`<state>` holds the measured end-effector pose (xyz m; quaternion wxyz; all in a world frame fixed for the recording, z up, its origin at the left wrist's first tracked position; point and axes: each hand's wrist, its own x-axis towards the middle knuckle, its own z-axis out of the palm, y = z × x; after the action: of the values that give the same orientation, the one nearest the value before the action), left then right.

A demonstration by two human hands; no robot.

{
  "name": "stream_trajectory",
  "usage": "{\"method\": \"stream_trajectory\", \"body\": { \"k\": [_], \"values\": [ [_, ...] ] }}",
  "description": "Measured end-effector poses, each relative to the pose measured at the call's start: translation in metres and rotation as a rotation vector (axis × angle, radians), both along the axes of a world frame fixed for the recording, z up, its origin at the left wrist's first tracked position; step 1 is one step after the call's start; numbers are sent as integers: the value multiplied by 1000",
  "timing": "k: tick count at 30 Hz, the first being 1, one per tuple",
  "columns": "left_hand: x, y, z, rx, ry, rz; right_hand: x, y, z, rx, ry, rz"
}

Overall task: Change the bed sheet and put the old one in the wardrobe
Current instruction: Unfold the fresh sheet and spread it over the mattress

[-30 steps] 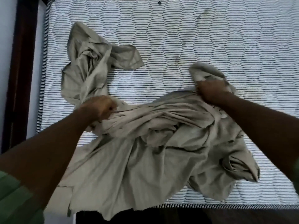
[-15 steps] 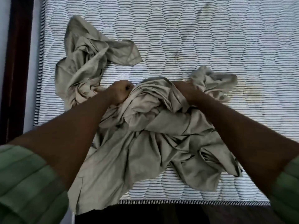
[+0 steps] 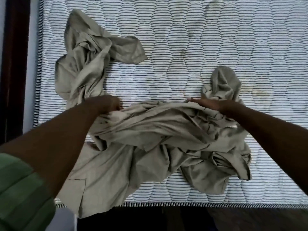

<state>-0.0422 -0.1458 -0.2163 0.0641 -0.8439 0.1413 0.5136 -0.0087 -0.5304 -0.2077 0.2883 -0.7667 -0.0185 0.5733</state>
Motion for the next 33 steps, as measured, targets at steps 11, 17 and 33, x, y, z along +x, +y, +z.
{"method": "stream_trajectory", "body": {
  "k": [11, 17, 33],
  "values": [
    [-5, 28, 2, 471, -638, 272, 5, -42, -10, -506, -607, 418],
    [7, -38, 11, -154, -490, 287, -8, -1, -1, -176, -463, 329],
    [-15, 116, -77, 187, -584, 458, -2, -95, -4, -532, -612, 446]
  ]
}}
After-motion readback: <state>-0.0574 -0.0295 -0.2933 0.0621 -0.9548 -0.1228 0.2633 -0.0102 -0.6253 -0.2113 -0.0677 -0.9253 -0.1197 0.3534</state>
